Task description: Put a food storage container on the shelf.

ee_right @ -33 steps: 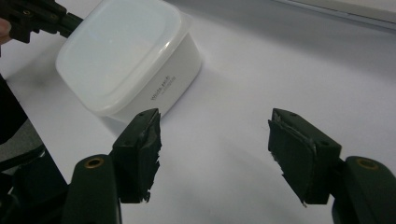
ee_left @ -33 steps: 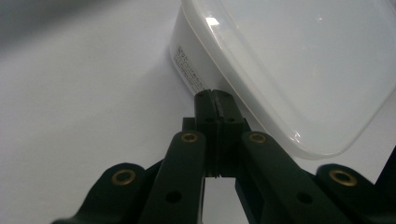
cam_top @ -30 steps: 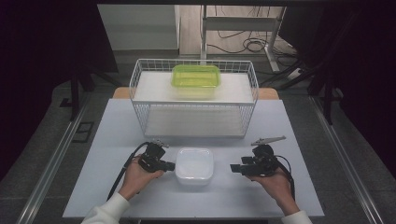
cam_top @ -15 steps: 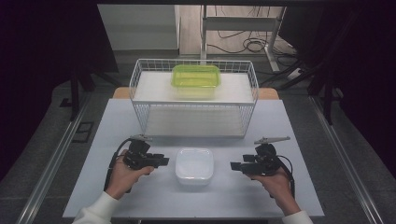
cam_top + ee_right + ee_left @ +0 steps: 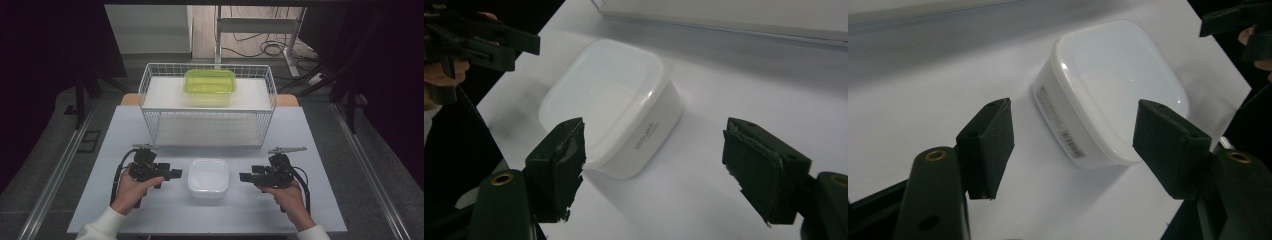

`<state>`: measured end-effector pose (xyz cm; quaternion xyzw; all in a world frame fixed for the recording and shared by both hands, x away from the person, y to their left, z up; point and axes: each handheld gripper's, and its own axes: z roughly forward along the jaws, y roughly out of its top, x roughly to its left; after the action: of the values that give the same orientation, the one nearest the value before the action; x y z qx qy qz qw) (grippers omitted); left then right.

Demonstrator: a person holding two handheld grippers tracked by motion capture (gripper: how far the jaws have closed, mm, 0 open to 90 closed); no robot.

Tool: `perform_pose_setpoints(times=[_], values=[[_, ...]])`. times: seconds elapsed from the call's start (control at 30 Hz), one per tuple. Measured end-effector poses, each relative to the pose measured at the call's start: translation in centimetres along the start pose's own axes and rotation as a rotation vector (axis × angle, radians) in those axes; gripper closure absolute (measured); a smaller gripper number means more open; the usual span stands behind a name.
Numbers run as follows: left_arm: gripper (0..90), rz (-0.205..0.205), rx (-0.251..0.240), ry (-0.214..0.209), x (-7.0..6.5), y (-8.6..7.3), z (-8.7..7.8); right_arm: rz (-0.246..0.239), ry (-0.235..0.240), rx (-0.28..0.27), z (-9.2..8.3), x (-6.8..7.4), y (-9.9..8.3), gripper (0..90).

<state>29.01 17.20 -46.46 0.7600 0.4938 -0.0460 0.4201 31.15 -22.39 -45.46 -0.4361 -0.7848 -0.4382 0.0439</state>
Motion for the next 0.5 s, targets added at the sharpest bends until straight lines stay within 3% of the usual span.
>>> perform_pose_setpoints(times=[0.5], values=[[34.4,-0.041,-0.003,-0.041,0.2,-0.1,1.0,-0.019,0.042,0.021,1.9,1.8,0.2,34.9]])
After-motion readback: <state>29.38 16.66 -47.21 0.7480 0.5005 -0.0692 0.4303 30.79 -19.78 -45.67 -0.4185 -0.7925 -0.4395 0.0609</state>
